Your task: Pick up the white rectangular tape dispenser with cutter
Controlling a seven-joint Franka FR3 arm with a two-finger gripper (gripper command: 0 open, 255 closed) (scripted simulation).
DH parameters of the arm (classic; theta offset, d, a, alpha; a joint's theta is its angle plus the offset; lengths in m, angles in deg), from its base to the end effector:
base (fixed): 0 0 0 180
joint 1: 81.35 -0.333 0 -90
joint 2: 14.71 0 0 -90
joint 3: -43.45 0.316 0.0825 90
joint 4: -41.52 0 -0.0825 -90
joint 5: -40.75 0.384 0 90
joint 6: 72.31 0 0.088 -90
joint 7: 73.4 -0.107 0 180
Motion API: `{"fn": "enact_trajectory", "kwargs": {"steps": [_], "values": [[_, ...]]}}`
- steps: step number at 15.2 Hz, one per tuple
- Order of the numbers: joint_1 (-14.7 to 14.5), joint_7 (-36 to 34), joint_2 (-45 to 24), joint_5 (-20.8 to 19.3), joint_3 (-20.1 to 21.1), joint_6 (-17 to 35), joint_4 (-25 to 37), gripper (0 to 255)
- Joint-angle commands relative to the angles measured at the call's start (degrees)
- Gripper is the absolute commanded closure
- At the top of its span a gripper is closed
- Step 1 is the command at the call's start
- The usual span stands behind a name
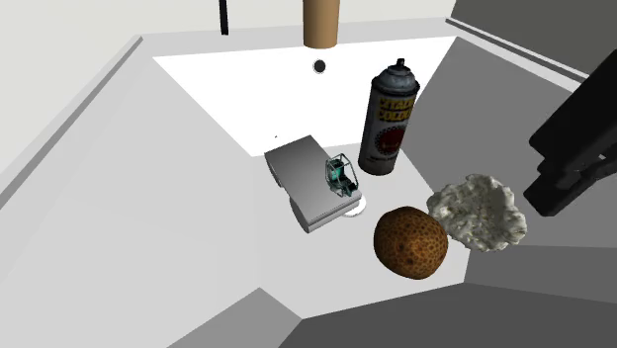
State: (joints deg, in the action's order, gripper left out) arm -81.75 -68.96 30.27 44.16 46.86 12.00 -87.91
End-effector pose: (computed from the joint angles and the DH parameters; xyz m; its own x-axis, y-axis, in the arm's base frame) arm 0.2959 0.0338 0.6263 0.9913 0.1320 -0.0021 0.1319 -0.9911 -0.0174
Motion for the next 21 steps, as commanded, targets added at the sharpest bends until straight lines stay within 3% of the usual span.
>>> {"fn": "enact_trajectory", "kwargs": {"steps": [1, 10, 18, 21], "values": [[0.00, 0.00, 0.00, 0.00, 0.00, 0.00, 0.00, 0], [-1.59, -9.11, -10.69, 2.70, 10.18, 11.75, 3.14, 0], [-1.53, -18.29, -23.70, -0.05, 19.28, 20.16, 10.77, 0], [-1.58, -19.14, -24.75, -0.46, 20.06, 22.19, 9.94, 0]]}}
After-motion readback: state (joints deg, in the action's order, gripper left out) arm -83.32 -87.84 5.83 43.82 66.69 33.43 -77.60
